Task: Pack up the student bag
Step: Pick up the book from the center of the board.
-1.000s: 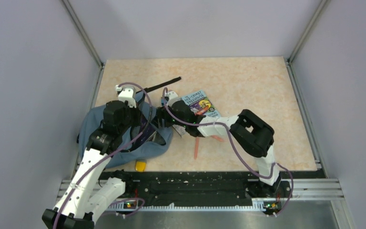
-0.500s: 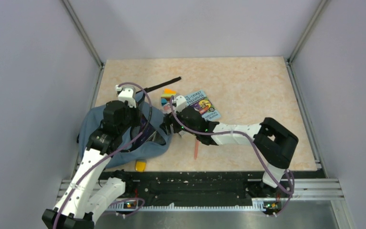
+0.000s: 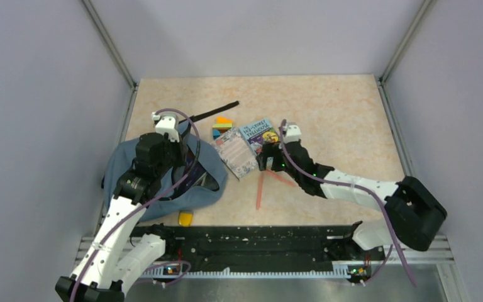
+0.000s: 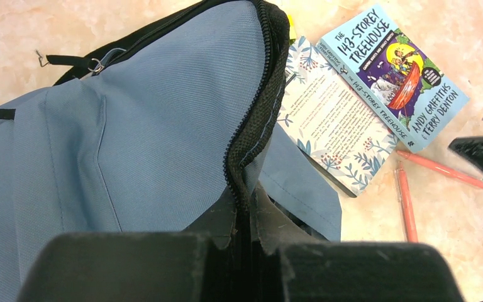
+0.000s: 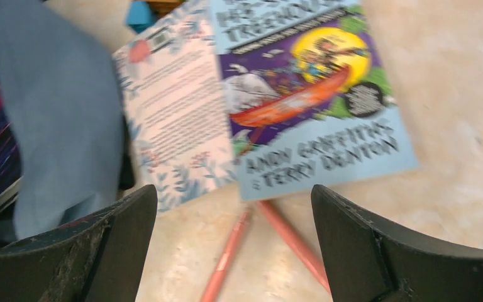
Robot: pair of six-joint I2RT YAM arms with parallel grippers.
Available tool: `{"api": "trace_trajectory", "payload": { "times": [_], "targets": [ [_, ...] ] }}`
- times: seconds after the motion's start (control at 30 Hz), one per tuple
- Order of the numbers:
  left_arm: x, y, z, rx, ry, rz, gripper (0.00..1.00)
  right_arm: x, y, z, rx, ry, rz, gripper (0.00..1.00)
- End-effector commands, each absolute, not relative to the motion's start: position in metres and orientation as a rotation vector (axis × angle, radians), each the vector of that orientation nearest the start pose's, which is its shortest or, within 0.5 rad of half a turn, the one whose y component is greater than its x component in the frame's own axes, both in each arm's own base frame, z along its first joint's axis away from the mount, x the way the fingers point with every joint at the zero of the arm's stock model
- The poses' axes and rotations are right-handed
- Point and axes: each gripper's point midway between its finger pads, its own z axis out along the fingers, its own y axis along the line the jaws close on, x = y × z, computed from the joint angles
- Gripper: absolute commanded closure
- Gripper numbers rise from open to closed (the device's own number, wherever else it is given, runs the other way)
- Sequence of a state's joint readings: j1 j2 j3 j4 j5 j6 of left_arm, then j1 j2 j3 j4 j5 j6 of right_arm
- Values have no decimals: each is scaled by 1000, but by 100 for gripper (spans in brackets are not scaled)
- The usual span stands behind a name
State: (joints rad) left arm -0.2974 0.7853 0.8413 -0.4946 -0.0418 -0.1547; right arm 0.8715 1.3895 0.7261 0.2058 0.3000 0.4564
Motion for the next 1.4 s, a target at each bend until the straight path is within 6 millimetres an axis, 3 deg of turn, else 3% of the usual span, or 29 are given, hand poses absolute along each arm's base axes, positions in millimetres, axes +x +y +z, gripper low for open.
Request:
{"api": "trace_trajectory", "payload": {
  "times": [0.0,0.2,0.57,1.0,1.37],
  "targets": [
    [272,-96,258,138,1908,-336,100,298,260,134,85,2007,661,10],
    [272,-97,259,137,1906,-341,100,305,236,114,379,2021,847,7],
    [270,-96,261,136,1897,-338,100,303,213,92,678,1947,877,9],
    [273,-90,259,115,1905,-304,100,312,225,81,878,1865,1032,9],
    [274,-90,258,115,1909,-296,100,318,239,73,977,1832,1046,9]
  ]
}}
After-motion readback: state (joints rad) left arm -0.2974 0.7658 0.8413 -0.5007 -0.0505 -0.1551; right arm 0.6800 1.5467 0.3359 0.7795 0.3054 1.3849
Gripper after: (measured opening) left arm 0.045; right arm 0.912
